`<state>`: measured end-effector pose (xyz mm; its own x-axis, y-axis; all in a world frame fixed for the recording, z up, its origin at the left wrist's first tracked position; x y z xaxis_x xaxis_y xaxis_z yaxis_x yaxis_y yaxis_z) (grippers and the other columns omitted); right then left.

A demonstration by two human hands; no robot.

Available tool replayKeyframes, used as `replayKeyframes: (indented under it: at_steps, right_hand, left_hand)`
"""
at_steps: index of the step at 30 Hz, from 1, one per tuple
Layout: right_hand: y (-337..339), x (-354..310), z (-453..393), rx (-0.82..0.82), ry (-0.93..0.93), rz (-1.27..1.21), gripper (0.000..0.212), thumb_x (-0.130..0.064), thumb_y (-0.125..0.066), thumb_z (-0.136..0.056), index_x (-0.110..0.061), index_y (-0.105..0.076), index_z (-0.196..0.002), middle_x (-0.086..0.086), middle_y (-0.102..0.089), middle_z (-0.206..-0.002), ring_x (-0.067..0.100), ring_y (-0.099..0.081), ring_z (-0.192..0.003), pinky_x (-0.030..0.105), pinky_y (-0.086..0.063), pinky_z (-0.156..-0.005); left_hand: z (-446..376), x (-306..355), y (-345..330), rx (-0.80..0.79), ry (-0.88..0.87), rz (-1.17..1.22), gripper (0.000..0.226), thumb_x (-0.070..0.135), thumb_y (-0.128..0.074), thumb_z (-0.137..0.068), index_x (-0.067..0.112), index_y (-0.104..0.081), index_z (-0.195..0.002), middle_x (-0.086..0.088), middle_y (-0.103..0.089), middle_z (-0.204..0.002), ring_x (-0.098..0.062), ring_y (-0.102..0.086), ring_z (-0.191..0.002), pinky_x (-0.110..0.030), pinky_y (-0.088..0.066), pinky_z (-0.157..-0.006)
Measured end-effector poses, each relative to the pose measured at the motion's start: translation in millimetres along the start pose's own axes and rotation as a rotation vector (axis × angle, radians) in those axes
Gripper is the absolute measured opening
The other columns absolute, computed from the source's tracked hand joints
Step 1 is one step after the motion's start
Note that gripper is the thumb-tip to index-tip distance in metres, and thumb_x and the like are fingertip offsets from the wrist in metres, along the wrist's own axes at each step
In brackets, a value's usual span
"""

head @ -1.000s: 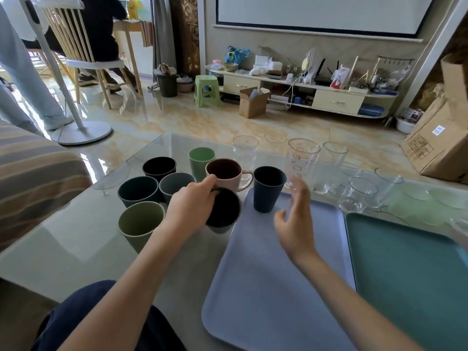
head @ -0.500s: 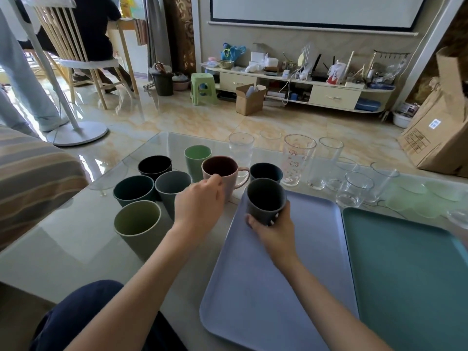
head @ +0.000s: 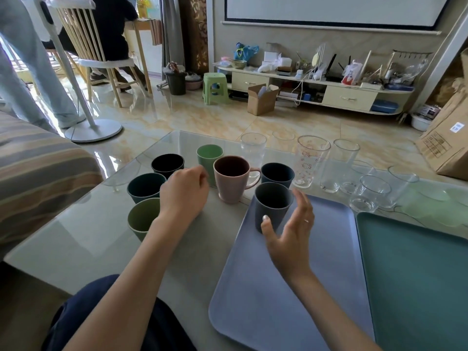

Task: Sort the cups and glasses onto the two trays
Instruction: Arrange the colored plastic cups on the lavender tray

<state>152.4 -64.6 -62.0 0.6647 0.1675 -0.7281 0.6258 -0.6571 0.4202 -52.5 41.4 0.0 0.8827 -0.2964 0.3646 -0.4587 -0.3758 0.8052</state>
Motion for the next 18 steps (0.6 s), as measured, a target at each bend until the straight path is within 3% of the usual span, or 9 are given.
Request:
replayKeyframes:
  at_steps: [3, 6, 10, 14, 18]
  right_hand:
    - [-12, -40, -7, -0.009, 0.196, 0.010, 0.052, -0.019, -0.051, -0.079, -0.018, -0.036, -0.128, 0.005, -0.047, -0.130, 0.019, -0.041, -0.120, 0.032, -0.035, -0.104]
    - [-61, -65, -19, -0.283, 0.236, -0.013, 0.049, -0.007, -0.053, -0.080, -0.018, -0.041, -0.126, 0.005, -0.054, -0.119, 0.022, -0.052, -0.104, 0.042, -0.046, -0.090]
    - [-125, -82, -21, -0.562, 0.292, 0.129, 0.056, -0.006, -0.050, -0.083, -0.021, -0.036, -0.135, 0.004, -0.046, -0.139, 0.031, -0.052, -0.114, 0.049, -0.044, -0.091]
    - [-159, -87, -21, -0.661, 0.335, 0.304, 0.047, -0.009, -0.048, -0.087, -0.019, -0.041, -0.133, 0.003, -0.042, -0.143, 0.031, -0.050, -0.118, 0.048, -0.043, -0.093]
    - [-168, -78, -22, -0.671, 0.315, 0.352, 0.027, -0.009, -0.048, -0.088, -0.009, -0.053, -0.114, 0.013, -0.054, -0.120, 0.034, -0.055, -0.105, 0.047, -0.047, -0.084]
  left_hand:
    - [-7, -24, 26, 0.069, 0.084, -0.075, 0.022, 0.015, -0.046, -0.091, 0.014, -0.066, -0.101, -0.012, -0.066, -0.093, -0.028, -0.059, -0.076, -0.032, -0.046, -0.061]
    - [-10, -65, 38, 0.038, 0.242, -0.208, 0.027, 0.009, -0.046, -0.087, 0.011, -0.065, -0.107, -0.019, -0.062, -0.103, -0.037, -0.055, -0.098, -0.039, -0.044, -0.074]
    - [-5, -92, 17, -0.199, 0.388, -0.287, 0.031, 0.019, -0.049, -0.089, 0.010, -0.059, -0.117, -0.018, -0.055, -0.119, -0.039, -0.046, -0.112, -0.043, -0.043, -0.087]
    - [-3, -104, 7, -0.296, 0.448, -0.218, 0.038, 0.009, -0.046, -0.088, 0.015, -0.056, -0.124, -0.018, -0.045, -0.132, -0.039, -0.038, -0.123, -0.047, -0.039, -0.099]
    - [-1, -116, 3, -0.334, 0.477, -0.187, 0.042, 0.002, -0.047, -0.087, 0.016, -0.056, -0.125, -0.017, -0.044, -0.132, -0.038, -0.042, -0.121, -0.050, -0.044, -0.099]
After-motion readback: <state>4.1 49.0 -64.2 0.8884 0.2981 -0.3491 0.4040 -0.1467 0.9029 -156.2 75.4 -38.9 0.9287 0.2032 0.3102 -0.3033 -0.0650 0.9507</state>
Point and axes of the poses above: each hand's wrist, its own z-axis away from the middle knuckle, its own y-axis out of the back of the hand, x = y × z, the point moved 9 cm from there along -z, towards the middle knuckle
